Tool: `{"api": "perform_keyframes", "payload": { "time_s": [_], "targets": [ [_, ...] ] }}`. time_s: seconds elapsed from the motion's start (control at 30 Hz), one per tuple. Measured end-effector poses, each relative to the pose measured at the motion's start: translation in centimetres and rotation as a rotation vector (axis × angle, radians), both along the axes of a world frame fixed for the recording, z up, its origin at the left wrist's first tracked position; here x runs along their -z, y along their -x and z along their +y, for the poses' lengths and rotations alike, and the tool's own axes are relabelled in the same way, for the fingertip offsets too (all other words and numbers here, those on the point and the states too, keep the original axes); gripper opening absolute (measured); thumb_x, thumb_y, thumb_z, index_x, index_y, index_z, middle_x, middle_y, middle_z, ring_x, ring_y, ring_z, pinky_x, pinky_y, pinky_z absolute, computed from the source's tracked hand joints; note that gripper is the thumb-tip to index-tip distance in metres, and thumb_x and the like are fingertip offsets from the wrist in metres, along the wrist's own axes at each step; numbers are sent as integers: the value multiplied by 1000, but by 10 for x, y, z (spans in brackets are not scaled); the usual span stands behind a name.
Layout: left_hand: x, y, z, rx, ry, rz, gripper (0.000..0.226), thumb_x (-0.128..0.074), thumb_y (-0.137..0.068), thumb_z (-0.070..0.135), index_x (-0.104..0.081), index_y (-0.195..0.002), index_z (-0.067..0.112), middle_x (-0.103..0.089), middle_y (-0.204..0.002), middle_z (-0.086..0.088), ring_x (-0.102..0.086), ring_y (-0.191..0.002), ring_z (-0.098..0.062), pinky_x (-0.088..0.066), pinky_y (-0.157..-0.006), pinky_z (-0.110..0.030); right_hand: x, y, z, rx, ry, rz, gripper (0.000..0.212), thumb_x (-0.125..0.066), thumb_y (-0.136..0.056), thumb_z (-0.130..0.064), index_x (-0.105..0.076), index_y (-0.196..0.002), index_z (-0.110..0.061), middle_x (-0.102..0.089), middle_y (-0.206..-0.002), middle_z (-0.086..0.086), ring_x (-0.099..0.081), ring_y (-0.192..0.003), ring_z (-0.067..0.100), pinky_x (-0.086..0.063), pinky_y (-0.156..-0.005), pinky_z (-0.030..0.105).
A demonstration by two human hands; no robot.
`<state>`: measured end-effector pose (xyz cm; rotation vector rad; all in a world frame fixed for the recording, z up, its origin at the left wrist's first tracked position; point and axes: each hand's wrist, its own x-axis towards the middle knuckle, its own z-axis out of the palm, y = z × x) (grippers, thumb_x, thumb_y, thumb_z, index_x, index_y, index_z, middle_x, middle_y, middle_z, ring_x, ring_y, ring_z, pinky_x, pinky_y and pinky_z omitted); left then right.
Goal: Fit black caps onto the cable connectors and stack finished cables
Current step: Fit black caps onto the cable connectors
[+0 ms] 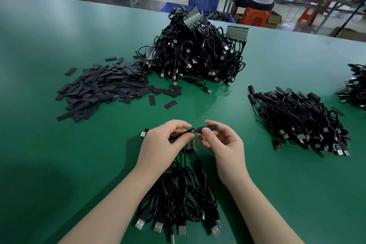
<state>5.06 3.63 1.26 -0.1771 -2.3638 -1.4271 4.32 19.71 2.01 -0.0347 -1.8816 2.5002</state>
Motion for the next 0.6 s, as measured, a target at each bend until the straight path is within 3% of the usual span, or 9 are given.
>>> {"api": "perform_keyframes", "payload": {
  "time_s": [0.1, 0.2, 0.37, 0.5, 0.6],
  "targets": [
    [-1, -1, 1, -17, 10, 19, 12, -77, -81, 27, -74, -89, 35, -69, -87, 26, -66, -84, 4, -47, -75, -8, -4, 2, -3, 11, -35, -5, 21, -74, -85, -8, -79, -86, -28, -73, -81, 0, -71, -80, 16, -56, -74, 21],
    [-2, -1, 1, -52, 4, 40, 11, -77, -81, 27, -75, -89, 35, -69, -90, 27, -65, -84, 4, -47, -75, -7, -12, 5, -8, -16, -45, -32, 18, -76, -85, -10, -79, -85, -28, -76, -85, 2, -71, -83, 15, -56, -75, 21],
    [-7, -3, 1, -85, -66, 60, 28, -77, -82, 22, -67, -85, 48, -68, -89, 30, -65, -84, 6, -46, -74, -5, -16, 5, -22, -26, 63, -109, 7, -76, -85, -13, -77, -91, -17, -70, -76, 3, -62, -73, 16, -56, -76, 26],
    [-5, -4, 0, -50, -86, 19, 19, -79, -80, 23, -74, -89, 38, -70, -88, 28, -66, -84, 4, -48, -76, -9, -9, 2, -29, 23, 174, -149, 13, -74, -86, -9, -73, -98, -15, -73, -82, 7, -67, -76, 17, -57, -72, 24],
    [-6, -6, 1, -32, -67, 22, 20, -78, -80, 20, -76, -91, 37, -70, -88, 27, -66, -84, 4, -49, -77, -10, -3, -2, -26, 25, 186, -116, 12, -76, -85, -8, -76, -92, -17, -72, -82, 10, -69, -77, 17, -56, -72, 23]
  ]
}}
